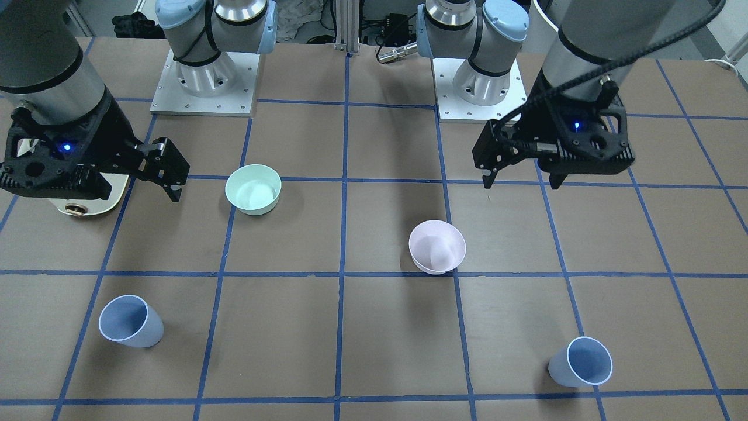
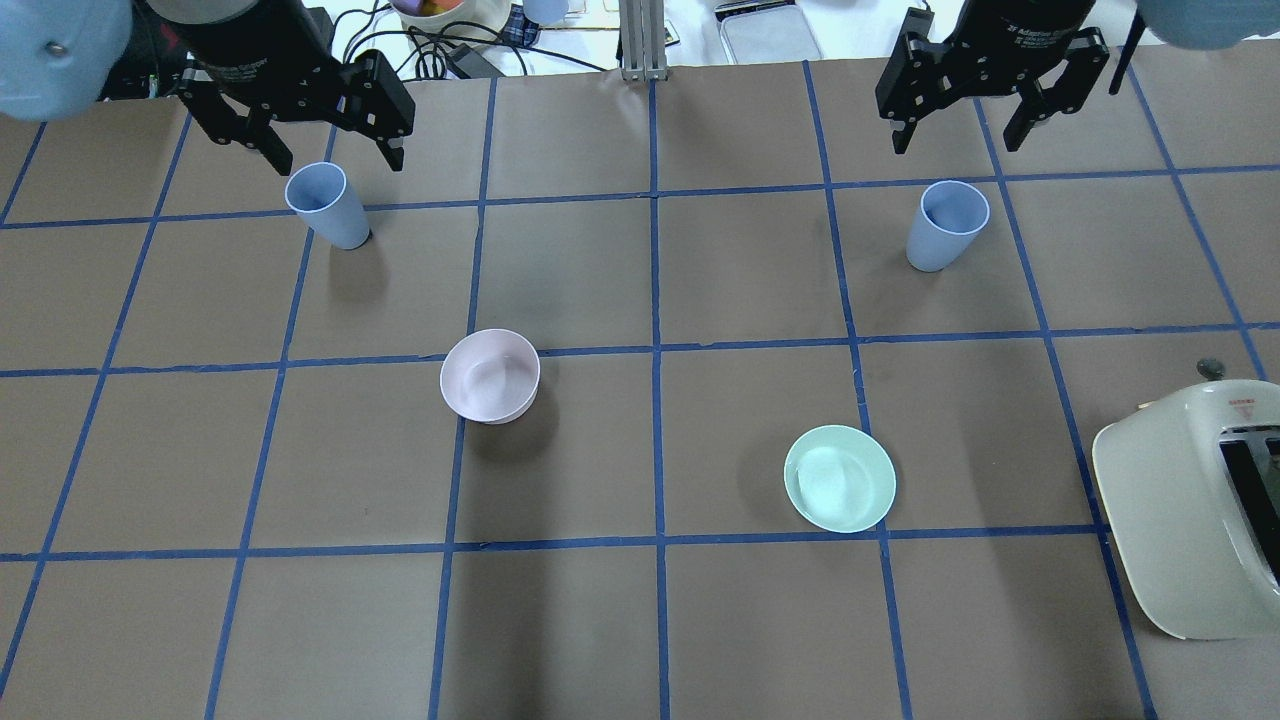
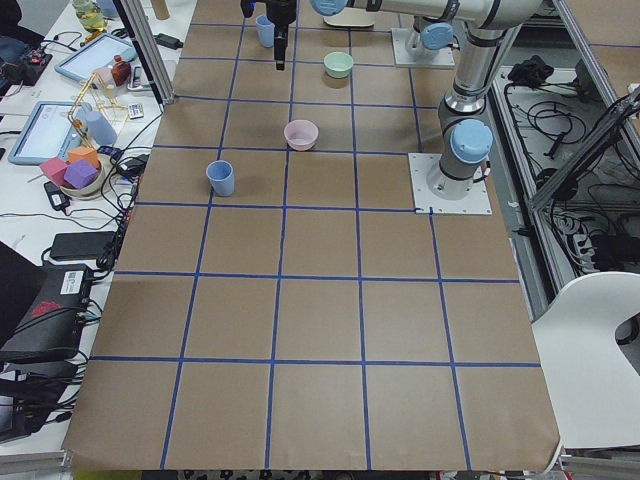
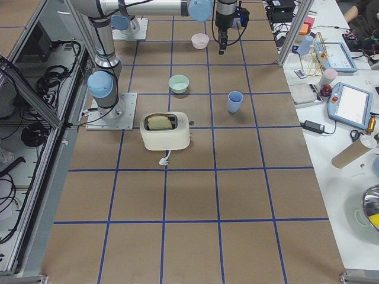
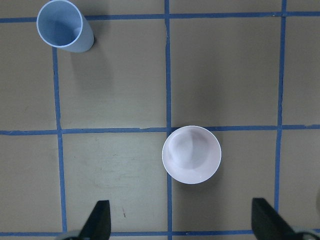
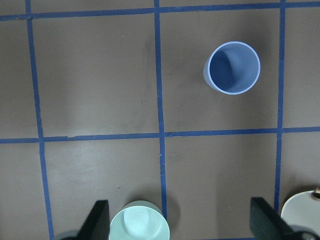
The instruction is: Stack blue cups with both arms
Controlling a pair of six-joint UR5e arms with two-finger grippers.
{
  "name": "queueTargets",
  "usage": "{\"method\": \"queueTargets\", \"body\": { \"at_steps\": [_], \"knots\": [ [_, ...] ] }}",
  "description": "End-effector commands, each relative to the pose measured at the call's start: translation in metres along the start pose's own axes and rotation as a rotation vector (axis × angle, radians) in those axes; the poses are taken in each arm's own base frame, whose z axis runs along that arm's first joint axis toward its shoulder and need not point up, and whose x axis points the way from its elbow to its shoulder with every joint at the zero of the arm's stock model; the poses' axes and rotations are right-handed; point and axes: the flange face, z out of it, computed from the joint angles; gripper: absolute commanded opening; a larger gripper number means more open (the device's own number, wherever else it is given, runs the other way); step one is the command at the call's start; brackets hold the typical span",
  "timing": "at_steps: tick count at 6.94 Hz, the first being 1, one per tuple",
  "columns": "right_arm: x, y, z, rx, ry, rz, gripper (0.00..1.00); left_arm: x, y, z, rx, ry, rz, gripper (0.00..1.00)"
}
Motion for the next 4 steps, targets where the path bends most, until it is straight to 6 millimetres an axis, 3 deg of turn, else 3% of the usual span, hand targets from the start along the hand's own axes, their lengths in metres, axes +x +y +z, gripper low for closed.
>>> {"method": "queueTargets", "body": {
  "at_steps": [1,3,4],
  "knots": [
    [0.0,0.0,0.0,0.0,0.0,0.0,1.0,-0.01,-0.066,0.084,0.029,-0.085,0.017,1.0],
    [0.0,0.0,0.0,0.0,0.0,0.0,1.0,-0.083,-0.124,0.145,-0.011,-0.095,-0.032,1.0],
    [0.0,0.0,0.0,0.0,0.0,0.0,1.0,-0.088,-0.14,0.171,-0.016,-0.101,-0.017,1.0]
  ]
}}
